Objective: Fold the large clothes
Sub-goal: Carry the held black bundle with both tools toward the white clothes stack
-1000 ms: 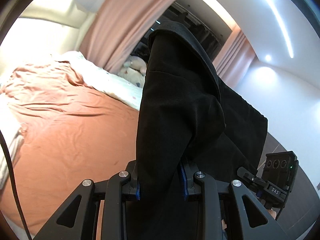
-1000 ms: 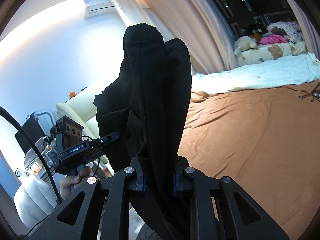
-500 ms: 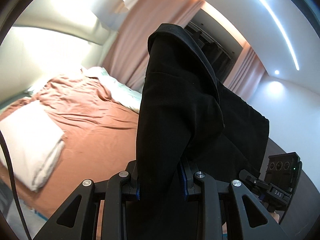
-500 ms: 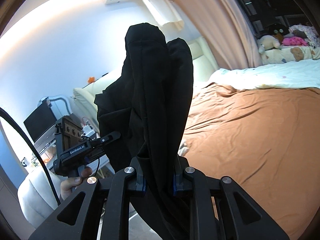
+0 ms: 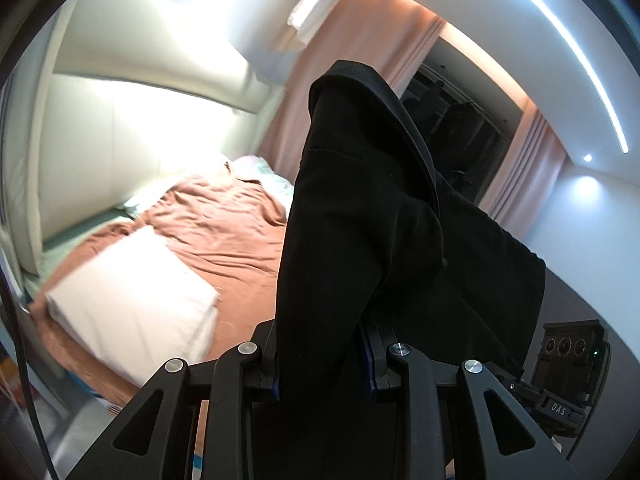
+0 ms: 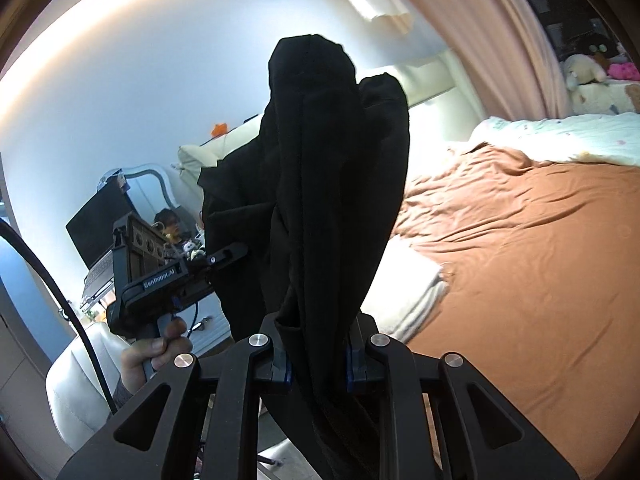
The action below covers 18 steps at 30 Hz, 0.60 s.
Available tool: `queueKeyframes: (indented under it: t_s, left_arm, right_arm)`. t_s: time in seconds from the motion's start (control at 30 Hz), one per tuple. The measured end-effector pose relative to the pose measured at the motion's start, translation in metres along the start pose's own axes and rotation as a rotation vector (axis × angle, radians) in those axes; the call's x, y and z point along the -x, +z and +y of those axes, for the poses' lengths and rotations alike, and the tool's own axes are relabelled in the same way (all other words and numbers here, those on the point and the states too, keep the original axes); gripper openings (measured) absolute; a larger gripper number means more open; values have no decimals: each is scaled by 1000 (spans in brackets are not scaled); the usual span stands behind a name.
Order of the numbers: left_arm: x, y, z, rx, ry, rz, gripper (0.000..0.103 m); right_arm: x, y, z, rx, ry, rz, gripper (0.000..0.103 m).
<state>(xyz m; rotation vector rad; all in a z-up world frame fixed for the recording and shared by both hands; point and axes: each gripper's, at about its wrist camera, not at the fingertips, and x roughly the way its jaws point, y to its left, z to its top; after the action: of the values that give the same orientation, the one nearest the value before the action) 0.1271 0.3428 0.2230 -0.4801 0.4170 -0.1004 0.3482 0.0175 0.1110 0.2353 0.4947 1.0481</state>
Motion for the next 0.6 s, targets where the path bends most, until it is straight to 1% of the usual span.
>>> queueKeyframes:
  t_s: [0.13, 0.2, 0.27, 0.33, 0.4, 0.43, 0.6]
  left_arm:
    - [-8, 16, 12, -13, 54, -17, 30]
    - [-9, 20, 30, -4, 87, -18, 30]
    - [6, 21, 69, 7, 114, -19, 29]
    - [8, 27, 85, 0, 147, -21, 29]
    - [4, 28, 95, -9, 178, -28, 29]
    - [1, 30, 94, -9, 188, -29, 29]
    - [2, 43, 136, -13, 259, -32, 29]
  right_arm:
    - [-35, 12, -18, -16, 31, 19, 14]
    - [-58, 20, -31, -37, 55, 32, 14]
    - [-75, 23, -40, -52, 76, 43, 14]
    - [-95, 28, -48, -62, 97, 55, 14]
    - [-110, 34, -55, -69, 114, 67, 14]
    - [-121, 35, -60, -75, 121, 75, 14]
    - [-162, 45, -85, -125, 166, 99, 14]
